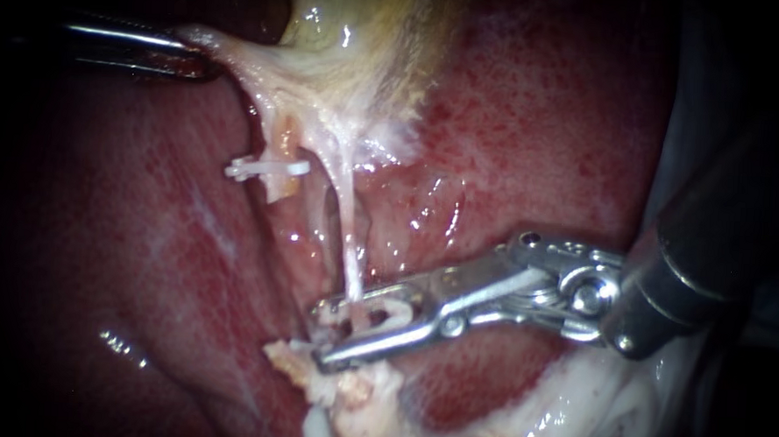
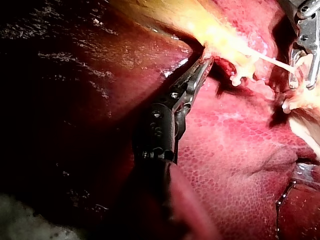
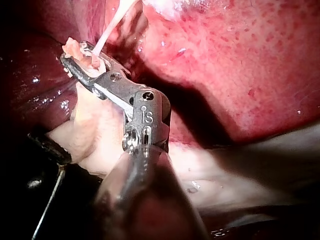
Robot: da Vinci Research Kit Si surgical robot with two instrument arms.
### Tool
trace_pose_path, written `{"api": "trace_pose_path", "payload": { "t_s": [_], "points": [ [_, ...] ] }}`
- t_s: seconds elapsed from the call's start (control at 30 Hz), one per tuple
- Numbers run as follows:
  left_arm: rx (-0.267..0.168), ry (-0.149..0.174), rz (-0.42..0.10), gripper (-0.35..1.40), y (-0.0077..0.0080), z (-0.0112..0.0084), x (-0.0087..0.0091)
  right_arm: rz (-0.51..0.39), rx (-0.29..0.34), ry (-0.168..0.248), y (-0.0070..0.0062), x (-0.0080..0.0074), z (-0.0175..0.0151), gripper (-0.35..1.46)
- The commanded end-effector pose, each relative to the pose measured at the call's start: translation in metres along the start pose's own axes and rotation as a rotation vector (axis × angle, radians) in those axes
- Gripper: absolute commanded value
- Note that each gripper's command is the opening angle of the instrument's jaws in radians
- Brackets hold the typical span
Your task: Clipping first clip right tube
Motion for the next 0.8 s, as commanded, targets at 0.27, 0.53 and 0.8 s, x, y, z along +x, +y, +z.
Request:
{"api": "trace_pose_path", "payload": {
  "t_s": [0.27, 0.53, 0.8],
  "points": [
    [0.000, 0.000, 0.000, -0.35, 0.0000, 0.0000, 0.0000, 0.005, 0.007, -0.005, -0.0001, 0.0000, -0.0002, -0.35],
    [0.000, 0.000, 0.000, -0.35, 0.0000, 0.0001, 0.0000, 0.037, 0.012, -0.008, 0.0001, -0.0004, -0.0001, -0.35],
    [0.001, 0.000, 0.000, -0.35, -0.0003, 0.0003, -0.0001, 0.048, -0.018, -0.019, 0.0006, -0.0010, -0.0009, -0.04]
  ]
}}
